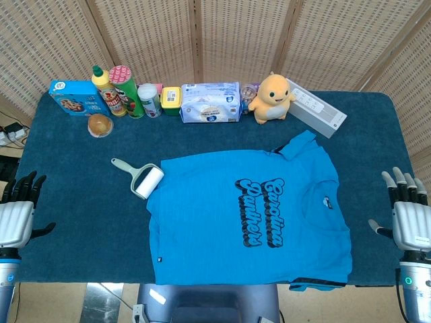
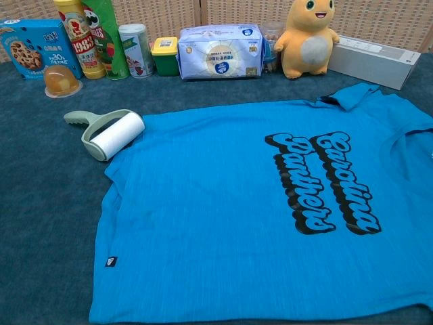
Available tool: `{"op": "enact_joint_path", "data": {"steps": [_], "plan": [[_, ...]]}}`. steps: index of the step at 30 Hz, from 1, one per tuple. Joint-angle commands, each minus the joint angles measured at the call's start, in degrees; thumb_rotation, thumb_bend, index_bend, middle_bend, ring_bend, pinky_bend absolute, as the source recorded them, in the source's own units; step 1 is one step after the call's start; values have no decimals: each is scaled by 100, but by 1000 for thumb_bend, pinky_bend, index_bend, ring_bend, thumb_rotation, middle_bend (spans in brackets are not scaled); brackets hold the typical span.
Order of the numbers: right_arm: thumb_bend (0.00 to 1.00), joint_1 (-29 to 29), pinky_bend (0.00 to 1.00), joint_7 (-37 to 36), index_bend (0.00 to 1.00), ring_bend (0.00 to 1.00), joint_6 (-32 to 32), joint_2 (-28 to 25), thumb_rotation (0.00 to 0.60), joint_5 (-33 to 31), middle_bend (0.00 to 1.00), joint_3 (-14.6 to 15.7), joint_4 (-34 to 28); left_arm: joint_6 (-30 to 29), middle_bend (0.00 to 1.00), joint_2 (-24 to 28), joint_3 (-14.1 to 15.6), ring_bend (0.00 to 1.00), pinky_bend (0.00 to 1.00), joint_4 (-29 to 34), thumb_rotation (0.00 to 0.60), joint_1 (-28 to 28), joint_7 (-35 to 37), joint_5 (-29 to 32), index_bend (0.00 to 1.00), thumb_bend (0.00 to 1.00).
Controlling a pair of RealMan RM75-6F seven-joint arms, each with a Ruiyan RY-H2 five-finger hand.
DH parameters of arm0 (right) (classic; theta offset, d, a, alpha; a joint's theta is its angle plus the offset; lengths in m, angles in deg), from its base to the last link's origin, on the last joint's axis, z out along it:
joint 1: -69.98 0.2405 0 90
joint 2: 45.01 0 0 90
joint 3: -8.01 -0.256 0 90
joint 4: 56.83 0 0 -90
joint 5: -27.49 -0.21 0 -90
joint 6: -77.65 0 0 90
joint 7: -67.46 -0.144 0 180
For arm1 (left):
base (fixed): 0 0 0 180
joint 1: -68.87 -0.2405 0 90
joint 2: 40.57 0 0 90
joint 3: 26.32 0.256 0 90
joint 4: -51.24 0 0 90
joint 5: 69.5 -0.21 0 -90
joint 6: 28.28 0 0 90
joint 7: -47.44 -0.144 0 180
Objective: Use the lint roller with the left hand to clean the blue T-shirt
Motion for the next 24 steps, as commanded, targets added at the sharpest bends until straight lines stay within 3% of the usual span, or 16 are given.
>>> {"op": "enact_joint_path", "data": {"steps": [1, 9, 15, 18, 24], "plan": [[0, 15, 0, 1, 95, 0, 30, 19, 600, -29, 0, 7, 32, -3, 0, -14, -4, 0, 0, -23, 600, 3, -21, -5, 0, 6], [0, 24, 0, -23, 95, 0, 100, -10, 600, -222, 0, -53, 8, 383, 0, 33, 6, 0, 0, -533, 600, 323, 533, -523, 0, 16], [0, -1, 0, -4, 95, 0, 17, -11, 600, -277, 0, -91, -39, 1364, 0, 13, 30, 0, 0, -2008, 600, 1141, 2373, -1324, 0, 17], [0, 7, 0, 79, 95, 0, 28, 31, 600, -367, 0, -107, -20, 1575, 0, -219, 138, 0, 0, -3062, 600, 1571, 3441, -1867, 0, 17], [0, 72, 0, 162, 94, 0, 240, 88, 600, -668, 0, -155, 16, 1939, 0, -832, 355, 0, 48, -4647, 600, 2344, 4668, -2463, 0, 16]]}}
